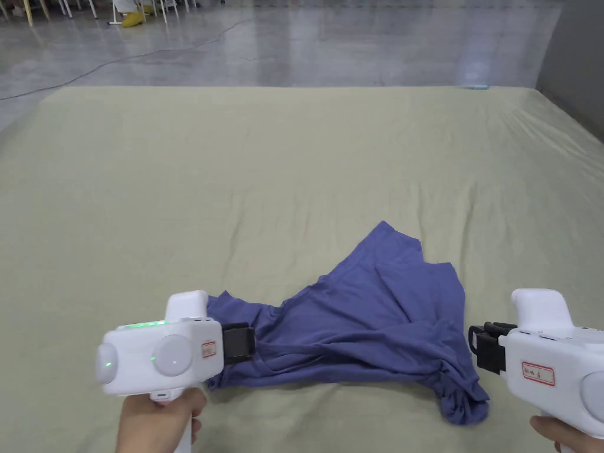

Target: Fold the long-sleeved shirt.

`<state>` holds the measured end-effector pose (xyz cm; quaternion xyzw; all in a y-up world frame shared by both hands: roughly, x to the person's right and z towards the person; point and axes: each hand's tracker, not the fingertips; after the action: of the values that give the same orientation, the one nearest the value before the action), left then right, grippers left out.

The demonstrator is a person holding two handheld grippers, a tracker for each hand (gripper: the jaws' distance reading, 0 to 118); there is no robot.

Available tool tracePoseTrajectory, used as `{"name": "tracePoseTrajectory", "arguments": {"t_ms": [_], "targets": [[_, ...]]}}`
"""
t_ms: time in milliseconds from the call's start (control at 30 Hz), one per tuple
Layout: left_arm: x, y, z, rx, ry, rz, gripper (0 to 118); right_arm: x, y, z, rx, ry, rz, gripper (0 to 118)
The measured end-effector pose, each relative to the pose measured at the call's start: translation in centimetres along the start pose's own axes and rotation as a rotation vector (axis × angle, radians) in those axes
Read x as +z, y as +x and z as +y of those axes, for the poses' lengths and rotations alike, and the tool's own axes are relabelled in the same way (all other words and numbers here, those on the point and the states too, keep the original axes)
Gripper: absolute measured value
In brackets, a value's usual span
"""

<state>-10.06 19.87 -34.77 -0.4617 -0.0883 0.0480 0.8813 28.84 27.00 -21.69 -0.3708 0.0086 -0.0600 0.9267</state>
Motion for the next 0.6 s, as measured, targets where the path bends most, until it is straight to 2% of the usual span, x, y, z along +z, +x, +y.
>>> {"name": "tracePoseTrajectory", "arguments": {"t_ms": [67,100,167,200,233,267,467,600], "targets": [[-1.9,0.7,0.2,-0.034,-0.009,0.01,93,-0.1,0.2,0.0,0.001,-0.008,-0.005,2],[-2.1,0.8,0.4,-0.045,-0.011,0.02,79,-0.2,0.3,0.0,-0.001,-0.011,-0.006,2],[-3.6,1.1,0.4,-0.075,-0.001,0.026,63,-0.5,0.8,-0.1,-0.005,-0.02,-0.006,2],[-4.2,1.2,0.3,-0.092,-0.001,0.018,48,-0.7,0.9,-0.1,-0.005,-0.026,-0.011,2],[-4.2,1.3,0.0,-0.112,-0.003,0.012,19,-0.9,1.1,-0.2,-0.003,-0.034,-0.017,2],[-4.3,1.2,-0.3,-0.124,-0.019,-0.007,1,-1.0,1.2,-0.2,-0.002,-0.041,-0.02,2],[-2.6,-1.0,-1.3,-0.08,0.038,-0.097,1,-2.3,1.4,2.5,0.029,-0.056,-0.013,2],[-0.3,-2.1,-1.1,-0.042,0.092,-0.126,1,-5.4,0.3,9.3,0.129,-0.004,0.022,2]]}}
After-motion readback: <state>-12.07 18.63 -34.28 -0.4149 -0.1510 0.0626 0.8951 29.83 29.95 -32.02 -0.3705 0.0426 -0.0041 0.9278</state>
